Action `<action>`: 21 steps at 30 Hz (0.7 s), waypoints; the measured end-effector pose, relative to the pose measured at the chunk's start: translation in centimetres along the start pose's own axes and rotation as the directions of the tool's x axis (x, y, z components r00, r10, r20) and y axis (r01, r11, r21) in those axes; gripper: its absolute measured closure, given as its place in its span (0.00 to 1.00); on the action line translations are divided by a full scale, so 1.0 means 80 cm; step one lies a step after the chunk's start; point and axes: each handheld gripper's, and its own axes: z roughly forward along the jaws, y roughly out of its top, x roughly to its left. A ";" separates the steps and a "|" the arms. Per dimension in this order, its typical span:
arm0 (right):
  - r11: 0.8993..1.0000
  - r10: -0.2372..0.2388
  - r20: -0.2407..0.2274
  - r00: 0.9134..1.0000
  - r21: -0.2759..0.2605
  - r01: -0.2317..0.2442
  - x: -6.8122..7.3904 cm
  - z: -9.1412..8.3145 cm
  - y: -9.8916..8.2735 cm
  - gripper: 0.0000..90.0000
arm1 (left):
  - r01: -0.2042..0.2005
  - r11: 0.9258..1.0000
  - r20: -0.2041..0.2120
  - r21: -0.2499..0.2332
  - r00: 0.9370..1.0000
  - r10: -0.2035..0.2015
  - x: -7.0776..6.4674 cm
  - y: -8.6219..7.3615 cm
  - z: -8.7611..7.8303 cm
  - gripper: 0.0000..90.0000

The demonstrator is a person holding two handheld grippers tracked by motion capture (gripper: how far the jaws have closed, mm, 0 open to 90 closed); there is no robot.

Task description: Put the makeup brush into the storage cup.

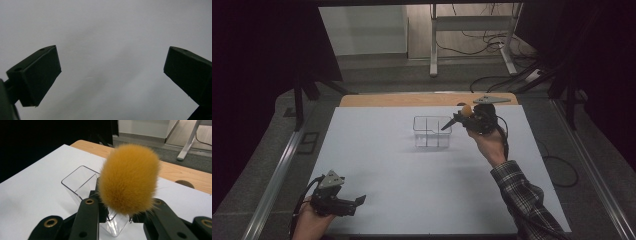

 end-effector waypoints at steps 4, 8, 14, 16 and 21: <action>1.000 0.000 0.001 1.000 0.009 0.000 0.000 0.006 -0.003 0.81 | -0.001 1.000 0.000 0.001 1.000 0.001 0.000 0.000 0.000 0.01; 1.000 0.001 0.003 1.000 0.015 -0.001 -0.001 0.011 -0.006 0.81 | -0.001 1.000 0.000 0.003 1.000 0.001 0.000 0.000 0.000 0.02; 1.000 0.003 0.002 1.000 0.021 -0.003 -0.001 0.018 -0.011 0.81 | -0.003 1.000 0.001 0.005 1.000 0.003 0.000 0.000 0.001 0.02; 1.000 0.004 0.002 1.000 0.025 -0.004 -0.001 0.020 -0.013 0.81 | -0.003 1.000 0.000 0.007 1.000 0.003 0.000 0.000 0.001 0.02; 0.999 0.008 0.001 1.000 0.034 -0.008 -0.001 0.027 -0.018 0.81 | -0.004 1.000 0.001 0.009 1.000 0.004 0.000 0.000 0.001 0.02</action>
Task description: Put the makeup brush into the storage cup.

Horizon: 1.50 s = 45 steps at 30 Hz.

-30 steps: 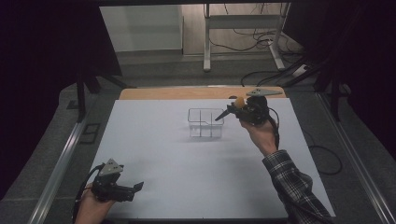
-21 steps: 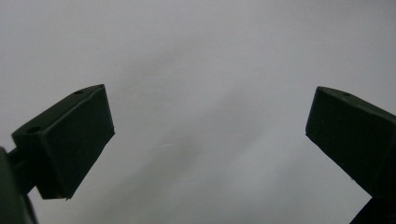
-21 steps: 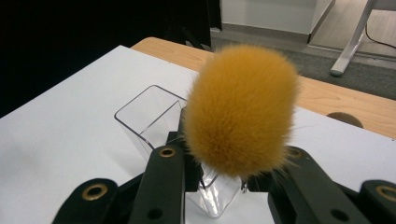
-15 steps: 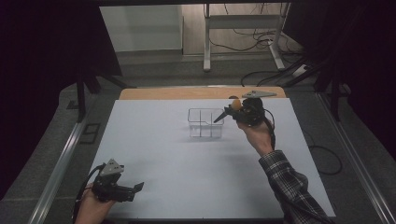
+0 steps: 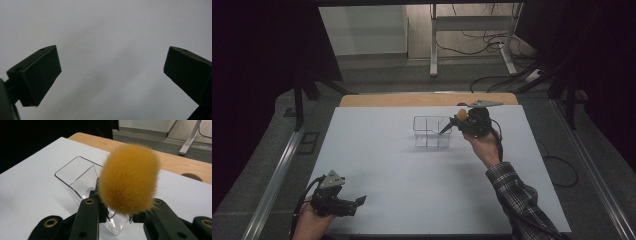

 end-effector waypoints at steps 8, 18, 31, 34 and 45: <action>1.000 -0.009 0.008 1.000 0.015 0.009 0.001 0.009 -0.008 0.81 | -0.001 1.000 0.001 0.002 1.000 0.001 0.000 0.000 0.000 0.02; 0.999 -0.029 0.005 1.000 0.046 0.029 0.006 0.020 -0.014 0.80 | -0.003 1.000 0.001 0.005 1.000 0.003 -0.001 0.000 0.001 0.02; 0.994 -0.095 -0.011 0.995 0.052 0.095 0.012 0.026 -0.010 0.05 | -0.004 1.000 -0.001 0.007 1.000 0.004 -0.001 0.000 0.001 0.02; 0.992 -0.106 -0.007 0.994 0.074 0.106 0.013 0.026 -0.012 0.04 | -0.002 1.000 -0.001 0.007 1.000 0.002 0.000 0.000 0.001 0.02; 0.987 -0.114 -0.035 0.993 0.107 0.118 0.016 0.020 -0.019 0.03 | -0.001 1.000 -0.002 0.006 1.000 0.001 -0.001 0.000 0.001 0.02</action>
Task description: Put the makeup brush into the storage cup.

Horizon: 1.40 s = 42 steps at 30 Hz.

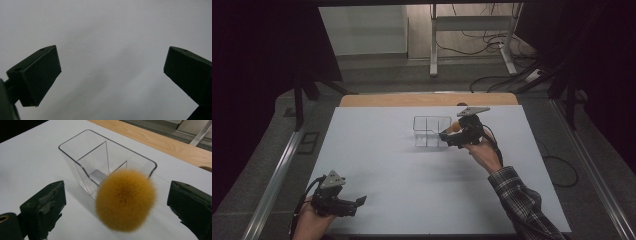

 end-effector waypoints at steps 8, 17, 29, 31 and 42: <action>1.000 -0.012 -0.015 1.000 0.017 0.012 0.005 -0.004 -0.008 0.02 | 0.000 1.000 0.000 0.001 1.000 0.000 0.000 0.000 0.000 0.01; 0.999 -0.006 -0.021 1.000 0.038 0.006 0.006 -0.006 -0.016 0.02 | -0.004 1.000 0.002 -0.005 1.000 0.004 0.000 0.000 0.000 0.02; 0.998 -0.021 -0.032 0.999 0.059 0.023 0.011 -0.008 -0.025 0.02 | -0.006 1.000 -0.021 -0.007 1.000 0.006 0.001 0.000 0.000 0.02; 0.998 -0.027 -0.032 0.999 0.059 0.029 0.011 -0.010 -0.026 0.03 | -0.003 1.000 -0.023 -0.008 1.000 0.003 0.002 0.000 0.000 0.02; 0.997 -0.033 -0.048 0.998 0.072 0.036 0.016 -0.017 -0.030 0.03 | 0.005 1.000 -0.024 -0.008 1.000 -0.005 0.003 0.000 0.000 0.02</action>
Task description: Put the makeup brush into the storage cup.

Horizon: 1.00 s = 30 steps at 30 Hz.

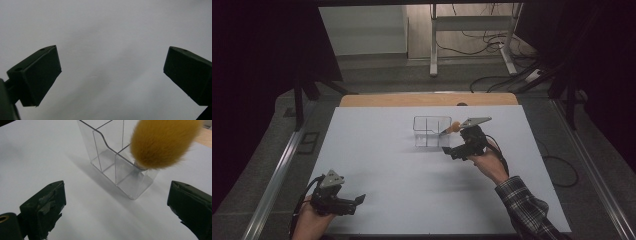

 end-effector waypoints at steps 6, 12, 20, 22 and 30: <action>1.000 -0.008 0.001 1.000 0.012 0.008 0.001 -0.002 -0.004 0.03 | 0.001 1.000 0.000 0.000 1.000 -0.001 0.000 0.000 0.000 0.02; 1.000 -0.009 0.005 1.000 0.018 0.009 0.001 -0.006 -0.008 0.03 | 0.004 1.000 0.001 -0.002 1.000 -0.004 0.001 0.000 0.000 0.02; 0.999 -0.021 0.007 1.000 0.028 0.021 0.003 -0.011 -0.014 0.02 | 0.006 1.000 0.002 -0.003 1.000 -0.006 0.001 0.000 0.000 0.02; 0.999 -0.020 0.008 1.000 0.032 0.020 0.004 -0.011 -0.015 0.02 | 0.006 1.000 0.003 -0.003 1.000 -0.006 0.001 -0.001 0.000 0.02; 0.998 -0.032 0.002 0.999 0.049 0.031 0.009 -0.013 -0.022 0.02 | 0.005 1.000 0.003 -0.003 1.000 -0.005 0.001 0.000 0.000 0.02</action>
